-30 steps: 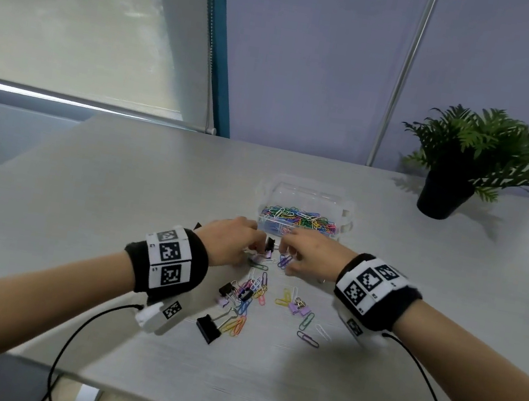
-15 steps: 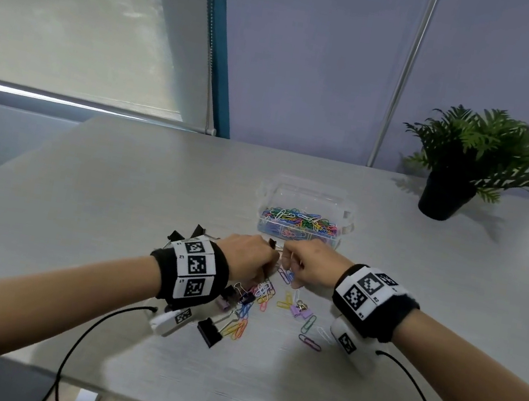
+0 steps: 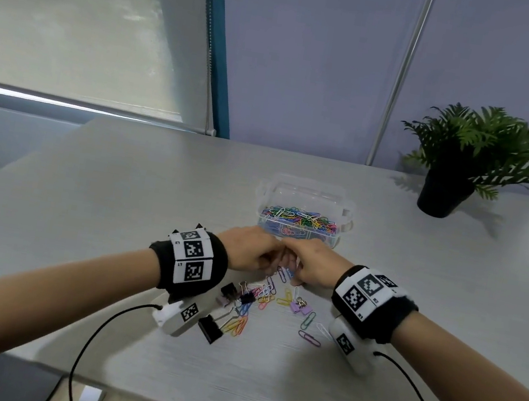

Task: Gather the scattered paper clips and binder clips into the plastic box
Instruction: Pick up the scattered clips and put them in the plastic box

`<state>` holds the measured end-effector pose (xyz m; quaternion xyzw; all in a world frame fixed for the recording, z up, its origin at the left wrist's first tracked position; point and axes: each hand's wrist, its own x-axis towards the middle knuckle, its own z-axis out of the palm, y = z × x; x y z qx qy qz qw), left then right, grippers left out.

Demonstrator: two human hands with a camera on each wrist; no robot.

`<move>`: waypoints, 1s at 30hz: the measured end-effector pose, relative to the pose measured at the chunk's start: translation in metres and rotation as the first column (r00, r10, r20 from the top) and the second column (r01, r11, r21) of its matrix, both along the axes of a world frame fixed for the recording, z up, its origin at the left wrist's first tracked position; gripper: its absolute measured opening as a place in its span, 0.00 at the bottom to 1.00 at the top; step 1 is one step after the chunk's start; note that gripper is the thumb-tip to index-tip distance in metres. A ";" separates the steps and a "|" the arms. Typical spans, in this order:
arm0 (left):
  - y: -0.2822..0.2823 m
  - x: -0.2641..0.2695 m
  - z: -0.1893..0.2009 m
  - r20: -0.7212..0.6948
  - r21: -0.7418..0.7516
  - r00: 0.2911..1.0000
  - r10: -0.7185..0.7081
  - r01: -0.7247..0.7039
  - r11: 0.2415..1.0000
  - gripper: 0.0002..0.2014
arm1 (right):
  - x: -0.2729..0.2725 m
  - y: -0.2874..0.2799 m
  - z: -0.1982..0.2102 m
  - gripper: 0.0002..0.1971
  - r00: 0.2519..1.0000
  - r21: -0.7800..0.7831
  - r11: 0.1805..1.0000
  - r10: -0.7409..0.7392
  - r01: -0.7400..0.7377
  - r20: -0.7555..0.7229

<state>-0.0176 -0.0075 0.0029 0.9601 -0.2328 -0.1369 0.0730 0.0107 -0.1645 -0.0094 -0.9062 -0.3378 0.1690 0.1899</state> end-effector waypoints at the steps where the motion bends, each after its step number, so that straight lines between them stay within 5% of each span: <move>1: -0.001 0.000 0.000 -0.002 0.012 1.000 -0.018 0.019 1.000 0.11 | 0.000 -0.002 -0.001 0.16 1.000 0.010 1.000 -0.009 0.009 0.002; 7: -0.008 -0.002 -0.007 -0.016 0.081 0.992 -0.123 0.124 0.989 0.09 | 0.007 -0.022 0.006 0.13 0.973 0.151 0.981 -0.086 0.121 -0.216; 15: -0.009 -0.007 -0.011 0.023 0.187 0.984 -0.178 0.171 0.967 0.16 | 0.058 -0.025 0.042 0.07 0.934 0.311 0.914 -0.321 0.261 0.158; 21: -0.005 -0.012 -0.009 0.016 0.154 0.980 -0.200 0.195 0.969 0.12 | 0.039 -0.005 0.021 0.05 0.909 0.098 0.991 -0.123 0.091 0.397; 24: 0.005 -0.011 -0.006 -0.021 0.032 0.985 -0.171 0.172 0.985 0.04 | 0.020 -0.001 0.010 0.03 0.966 -0.041 0.999 0.020 -0.010 0.256; 27: 0.020 -0.006 0.001 -0.022 -0.034 0.994 -0.106 0.105 0.994 0.04 | 0.007 0.000 0.004 0.14 0.998 -0.167 0.984 0.066 -0.061 0.021; 30: 0.031 -0.002 0.013 0.006 -0.097 0.998 -0.061 0.062 0.993 0.03 | -0.003 0.005 0.005 0.23 0.994 -0.144 0.983 0.111 -0.112 -0.016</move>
